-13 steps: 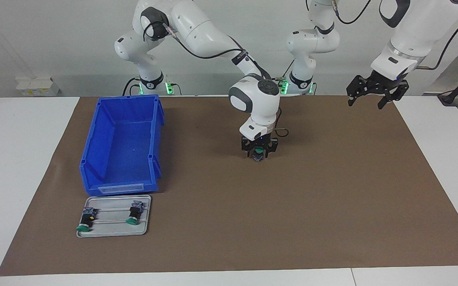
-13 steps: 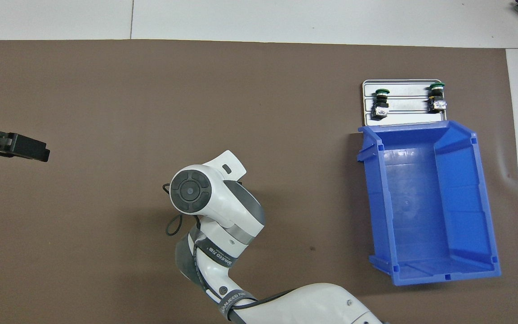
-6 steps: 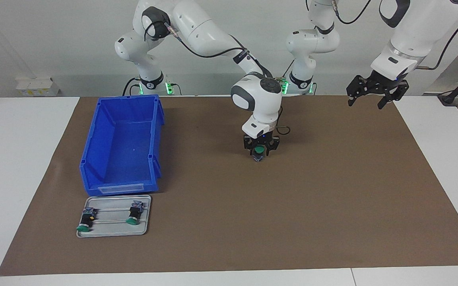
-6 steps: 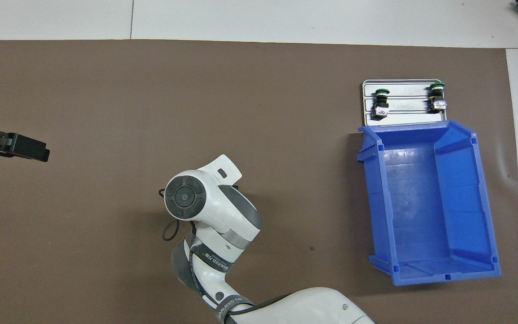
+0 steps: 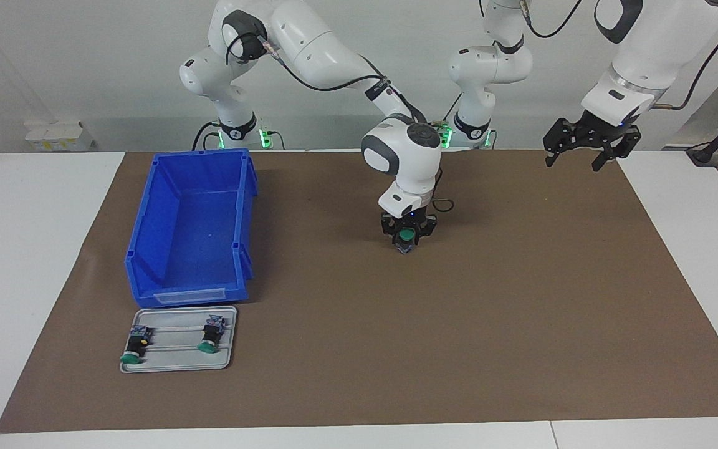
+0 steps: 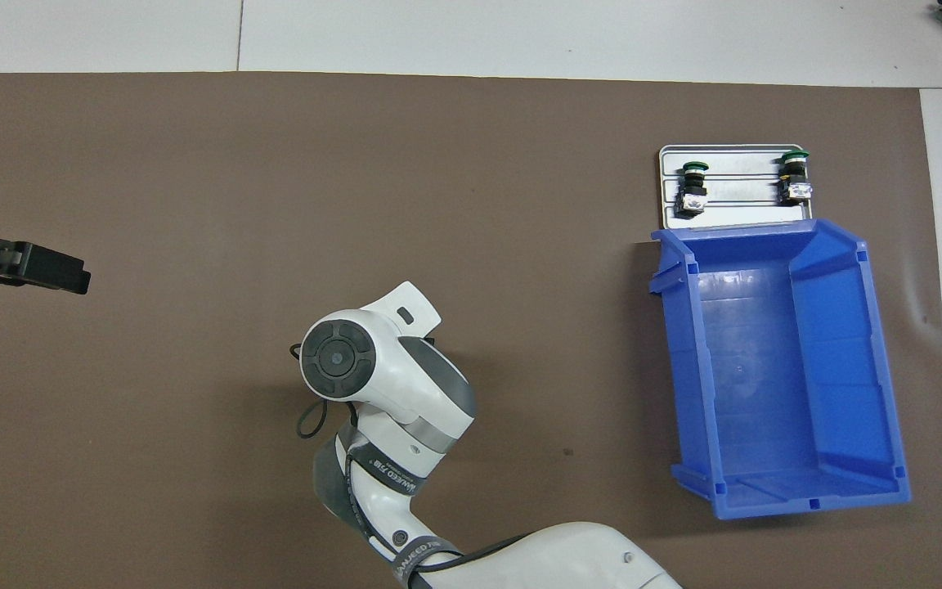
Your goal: Place and press button with both arms
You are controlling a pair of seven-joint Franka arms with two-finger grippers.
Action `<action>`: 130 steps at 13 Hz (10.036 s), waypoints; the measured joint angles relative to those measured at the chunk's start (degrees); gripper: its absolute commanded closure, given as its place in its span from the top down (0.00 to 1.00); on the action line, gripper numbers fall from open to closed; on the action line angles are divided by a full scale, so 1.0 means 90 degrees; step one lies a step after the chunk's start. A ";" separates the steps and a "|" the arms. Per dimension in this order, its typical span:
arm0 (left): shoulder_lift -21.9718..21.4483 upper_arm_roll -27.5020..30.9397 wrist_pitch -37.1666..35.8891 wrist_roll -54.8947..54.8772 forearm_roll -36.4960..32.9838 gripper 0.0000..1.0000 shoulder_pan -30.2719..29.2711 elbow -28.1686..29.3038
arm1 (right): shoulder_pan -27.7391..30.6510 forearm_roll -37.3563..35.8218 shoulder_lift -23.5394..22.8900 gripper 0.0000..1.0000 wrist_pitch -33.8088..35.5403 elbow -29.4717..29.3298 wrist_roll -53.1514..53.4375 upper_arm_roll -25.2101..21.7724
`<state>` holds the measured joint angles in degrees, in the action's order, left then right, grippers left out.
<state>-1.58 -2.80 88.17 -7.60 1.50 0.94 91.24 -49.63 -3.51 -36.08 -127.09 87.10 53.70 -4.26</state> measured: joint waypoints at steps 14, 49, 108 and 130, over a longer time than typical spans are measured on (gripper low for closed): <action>0.0000 0.0000 0.0000 0.0000 0.0000 1.00 0.0000 0.0000 | -0.0002 0.0008 0.0019 0.29 -0.0172 0.0053 0.0000 0.0005; 0.0000 0.0000 0.0000 0.0000 0.0000 1.00 0.0000 0.0000 | 0.4724 -0.0084 0.3048 0.00 0.0591 0.2500 -0.4297 -0.0171; 0.0000 0.0000 0.0000 0.0000 0.0000 1.00 0.0000 0.0000 | 0.4921 0.0234 0.3599 0.97 0.4151 0.0183 -0.5303 -0.0095; 0.0000 0.0000 0.0000 0.0000 0.0000 1.00 0.0000 0.0000 | 0.5049 0.0603 0.3575 1.00 0.3742 0.0267 -0.5303 -0.0079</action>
<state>-1.59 -2.80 88.17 -7.60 1.50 0.94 91.24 -4.19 1.91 -3.91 -93.41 89.51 5.98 -4.97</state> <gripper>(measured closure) 0.000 0.009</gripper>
